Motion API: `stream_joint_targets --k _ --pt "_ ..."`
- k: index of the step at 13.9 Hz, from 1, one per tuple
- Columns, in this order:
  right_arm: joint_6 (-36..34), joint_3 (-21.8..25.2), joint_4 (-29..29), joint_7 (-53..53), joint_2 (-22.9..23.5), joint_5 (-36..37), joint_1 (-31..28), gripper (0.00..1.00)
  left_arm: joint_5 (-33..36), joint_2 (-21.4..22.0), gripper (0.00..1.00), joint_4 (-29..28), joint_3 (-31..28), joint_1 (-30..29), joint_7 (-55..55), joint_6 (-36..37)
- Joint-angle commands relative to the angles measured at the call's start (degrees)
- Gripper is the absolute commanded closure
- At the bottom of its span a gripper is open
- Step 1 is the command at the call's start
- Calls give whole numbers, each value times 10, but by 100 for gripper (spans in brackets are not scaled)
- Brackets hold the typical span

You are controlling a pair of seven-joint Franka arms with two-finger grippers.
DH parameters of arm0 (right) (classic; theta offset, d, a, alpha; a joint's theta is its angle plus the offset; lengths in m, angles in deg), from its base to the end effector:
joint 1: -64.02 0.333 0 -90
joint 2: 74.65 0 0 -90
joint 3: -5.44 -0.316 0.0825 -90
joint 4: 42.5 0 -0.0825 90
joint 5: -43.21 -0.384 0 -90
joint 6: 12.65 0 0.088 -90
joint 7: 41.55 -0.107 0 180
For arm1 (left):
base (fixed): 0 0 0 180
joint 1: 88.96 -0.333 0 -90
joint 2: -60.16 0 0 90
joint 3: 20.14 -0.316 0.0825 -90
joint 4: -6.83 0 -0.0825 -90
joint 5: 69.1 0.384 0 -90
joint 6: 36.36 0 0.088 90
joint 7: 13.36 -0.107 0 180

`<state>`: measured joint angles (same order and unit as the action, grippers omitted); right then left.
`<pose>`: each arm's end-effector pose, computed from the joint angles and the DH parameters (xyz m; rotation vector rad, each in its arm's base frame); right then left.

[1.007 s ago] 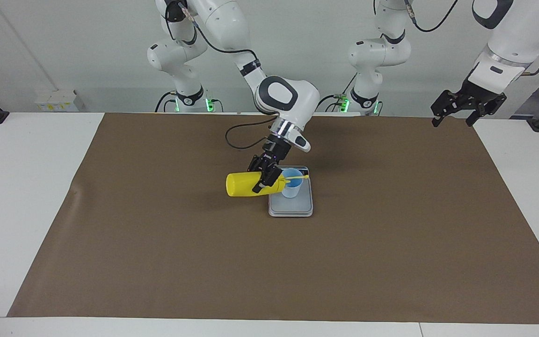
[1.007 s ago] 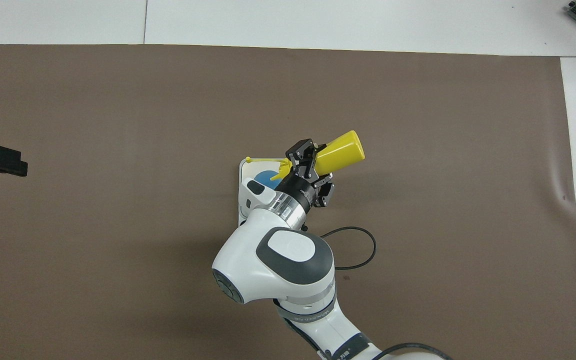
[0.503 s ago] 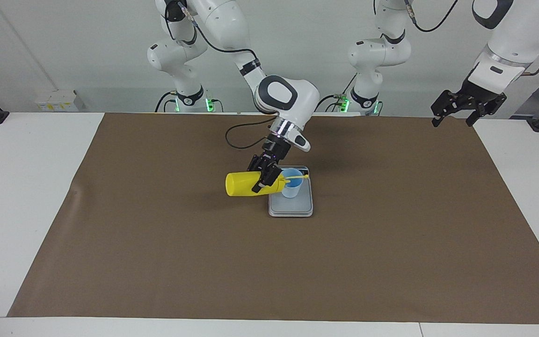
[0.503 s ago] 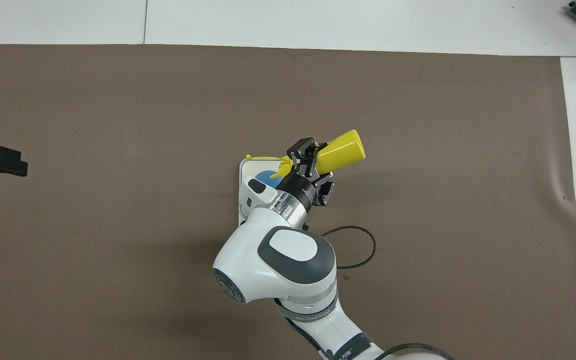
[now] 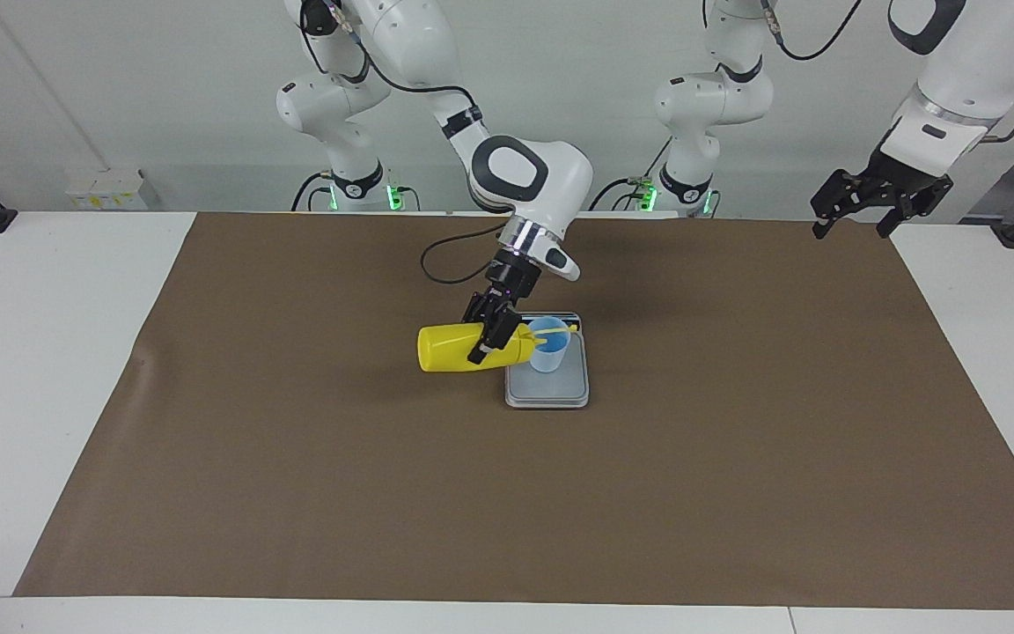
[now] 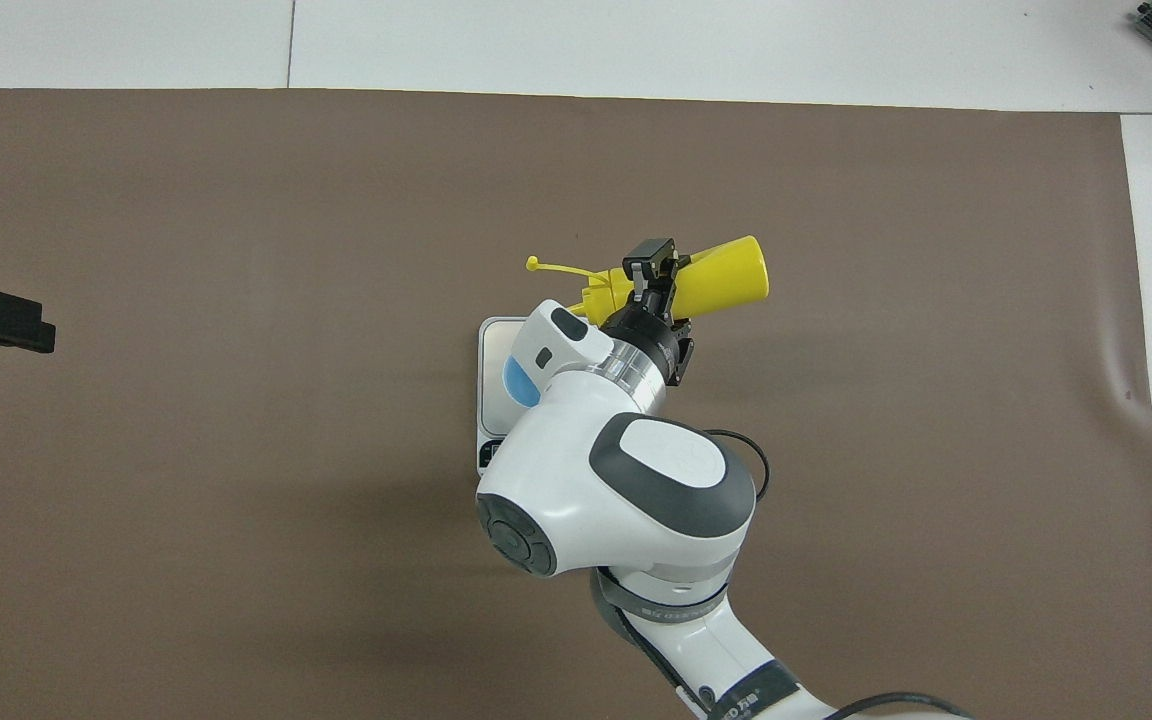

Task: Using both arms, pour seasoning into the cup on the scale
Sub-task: 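Raise the bottle upright and carry it back beside the scale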

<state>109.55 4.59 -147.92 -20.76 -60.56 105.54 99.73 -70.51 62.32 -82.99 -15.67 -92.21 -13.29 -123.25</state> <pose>0.5344 0.3474 0.4195 1.5530 1.6015 0.2016 0.5372 -0.0151 0.6418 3.1199 -0.0330 -0.0215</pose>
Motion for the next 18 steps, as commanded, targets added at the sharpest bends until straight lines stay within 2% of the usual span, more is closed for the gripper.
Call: stream_joint_targets --k 1,6,10,14,16,18 --pt "36 -3 -15 -13 -28 -59 -20 100 5 15 0 -17 5 -6 5 3" --pt "65 -3 -18 -15 -55 -169 -53 100 5 15 0 -17 5 -6 5 3" --pt "129 -3 -31 -16 -74 -260 -97 100 5 15 0 -17 5 -6 5 3" --pt "240 -3 -71 -19 -94 -369 -156 100 5 15 0 -17 5 -6 5 3" --pt "257 -3 -88 -18 -108 -429 -172 100 5 15 0 -17 5 -6 5 3" --pt "276 -3 -102 -17 -115 -457 -182 100 5 15 0 -17 5 -6 5 3"
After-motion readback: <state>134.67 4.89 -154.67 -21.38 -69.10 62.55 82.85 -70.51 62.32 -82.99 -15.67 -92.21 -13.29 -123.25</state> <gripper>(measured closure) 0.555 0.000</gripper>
